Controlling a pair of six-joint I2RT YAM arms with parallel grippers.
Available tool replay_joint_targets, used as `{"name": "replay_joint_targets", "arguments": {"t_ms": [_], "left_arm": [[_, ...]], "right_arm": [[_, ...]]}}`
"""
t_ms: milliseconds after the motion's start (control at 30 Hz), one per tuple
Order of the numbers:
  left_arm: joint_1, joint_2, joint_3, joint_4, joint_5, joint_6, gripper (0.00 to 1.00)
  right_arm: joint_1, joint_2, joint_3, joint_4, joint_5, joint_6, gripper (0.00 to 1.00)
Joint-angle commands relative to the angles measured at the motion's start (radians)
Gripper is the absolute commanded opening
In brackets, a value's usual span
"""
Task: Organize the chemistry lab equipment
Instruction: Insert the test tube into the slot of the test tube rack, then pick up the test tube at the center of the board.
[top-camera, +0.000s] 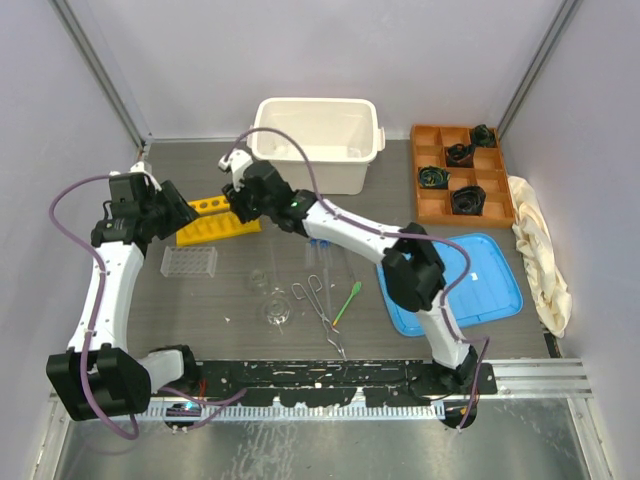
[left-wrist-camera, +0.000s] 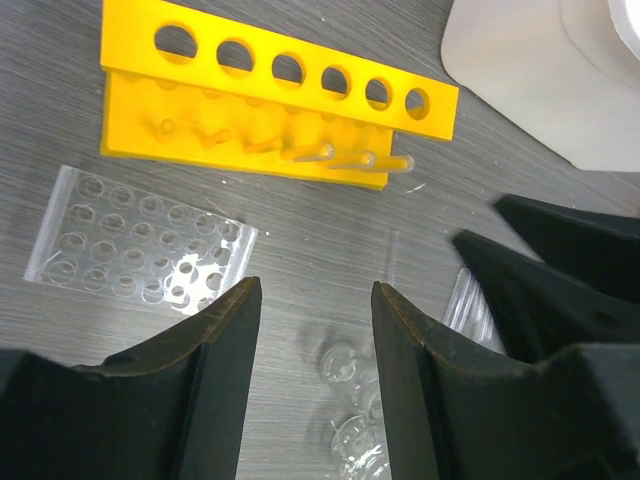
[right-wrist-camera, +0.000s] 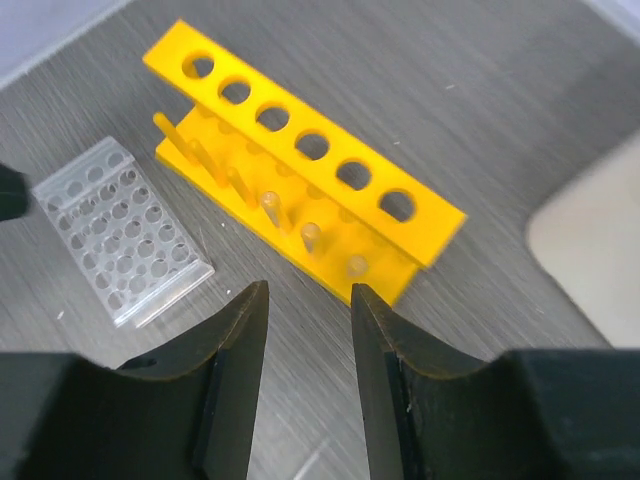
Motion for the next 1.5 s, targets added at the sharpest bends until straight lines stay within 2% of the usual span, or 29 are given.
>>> {"name": "replay_joint_targets", "arguments": {"t_ms": [0, 200, 333, 500, 667, 933, 1467], "left_arm": [[-0.006, -0.001, -0.001, 0.029, 0.074, -0.014, 0.49], [-0.128, -0.02, 0.004, 0.005, -0.025, 0.003, 0.48], [-0.243, -0.014, 0.04, -0.03, -0.112, 0.017, 0.48], [-0.296, -0.034, 0.04, -0.044, -0.12, 0.008, 0.48], [-0.311, -0.067, 0.022, -0.057, -0.126, 0.009, 0.48], [-0.323, -0.092, -0.003, -0.069, -0.117, 0.004, 0.48], [-0.329, -0.076, -0.007, -0.068, -0.11, 0.012, 0.48]], "right_arm": [[-0.042, -0.251, -0.079, -0.006, 0.132, 0.073, 0.45], [-0.112, -0.367, -0.21, -0.147, 0.16, 0.195, 0.42], [-0.113, -0.396, -0.294, -0.169, 0.163, 0.253, 0.4], [-0.113, -0.383, -0.368, -0.167, 0.157, 0.301, 0.39], [-0.113, -0.365, -0.432, -0.131, 0.121, 0.345, 0.37], [-0.113, -0.345, -0.486, -0.128, 0.147, 0.37, 0.37], [-0.112, -0.283, -0.573, -0.082, 0.153, 0.398, 0.36]]}}
